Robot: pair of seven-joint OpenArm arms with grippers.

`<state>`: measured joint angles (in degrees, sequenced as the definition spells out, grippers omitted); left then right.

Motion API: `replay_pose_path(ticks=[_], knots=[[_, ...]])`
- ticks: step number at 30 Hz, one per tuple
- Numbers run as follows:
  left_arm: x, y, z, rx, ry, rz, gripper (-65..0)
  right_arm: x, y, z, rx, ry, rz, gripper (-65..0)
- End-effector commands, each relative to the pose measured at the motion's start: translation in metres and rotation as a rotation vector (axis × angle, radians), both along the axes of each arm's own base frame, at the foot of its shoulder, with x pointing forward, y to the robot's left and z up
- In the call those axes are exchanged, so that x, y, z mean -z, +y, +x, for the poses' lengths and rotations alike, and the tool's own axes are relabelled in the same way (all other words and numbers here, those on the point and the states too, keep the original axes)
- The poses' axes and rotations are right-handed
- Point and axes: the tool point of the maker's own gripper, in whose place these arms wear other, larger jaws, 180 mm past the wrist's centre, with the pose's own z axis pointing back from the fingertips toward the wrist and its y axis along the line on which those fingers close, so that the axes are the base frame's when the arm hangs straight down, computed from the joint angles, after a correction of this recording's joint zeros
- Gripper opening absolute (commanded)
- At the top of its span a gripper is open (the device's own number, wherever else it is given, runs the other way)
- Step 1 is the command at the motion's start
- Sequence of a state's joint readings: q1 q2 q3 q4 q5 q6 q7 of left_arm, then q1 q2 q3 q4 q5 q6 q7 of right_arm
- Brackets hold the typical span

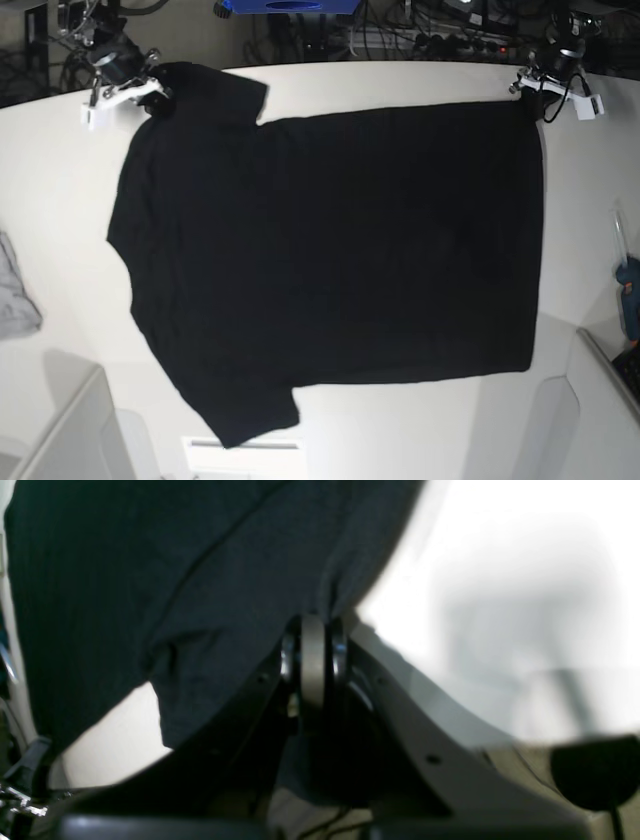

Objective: Fold the T-shirt properly
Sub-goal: 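Lift the shoulder edges with both grippers and pull toward the robot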

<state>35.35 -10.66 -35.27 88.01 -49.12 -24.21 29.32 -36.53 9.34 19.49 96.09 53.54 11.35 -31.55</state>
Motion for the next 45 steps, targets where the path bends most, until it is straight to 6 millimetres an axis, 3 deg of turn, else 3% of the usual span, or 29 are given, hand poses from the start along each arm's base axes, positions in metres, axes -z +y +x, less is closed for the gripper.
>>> replay_pose_path(ticks=[1, 14, 22, 28, 32, 37, 45], knots=[[-0.006, 0.003, -0.004, 0.015, 0.007, 0.024, -65.0, -0.009, -0.002, 0.000, -0.007, -0.019, -0.010, -65.0], [-0.029, -0.005, -0.012, 0.078, -0.005, 0.069, -65.0, -0.029, 0.007, -0.021, -0.047, -0.022, -0.027, -65.0], [-0.027, 0.000, -0.030, 0.095, 0.045, 0.082, -65.0, -0.029, 0.005, -0.044, -0.031, 0.002, -0.039, -65.0], [-0.026, 0.000, -0.035, 0.097, 0.057, 0.084, -65.0, -0.035, 0.009, -0.046, -0.042, -0.007, -0.039, -65.0], [-0.044, -0.010, -0.028, 0.135, 0.018, 0.104, -65.0, -0.041, 0.012, -0.040, -0.048, -0.029, -0.038, -65.0], [-0.059, -0.017, -0.015, 0.159, -0.033, 0.114, -65.0, -0.053, 0.012, -0.011, -0.056, -0.107, -0.045, -65.0], [-0.074, -0.005, 0.006, 0.098, -0.116, 0.127, -65.0, -0.063, 0.017, 0.022, -0.093, -0.151, -0.035, -65.0]])
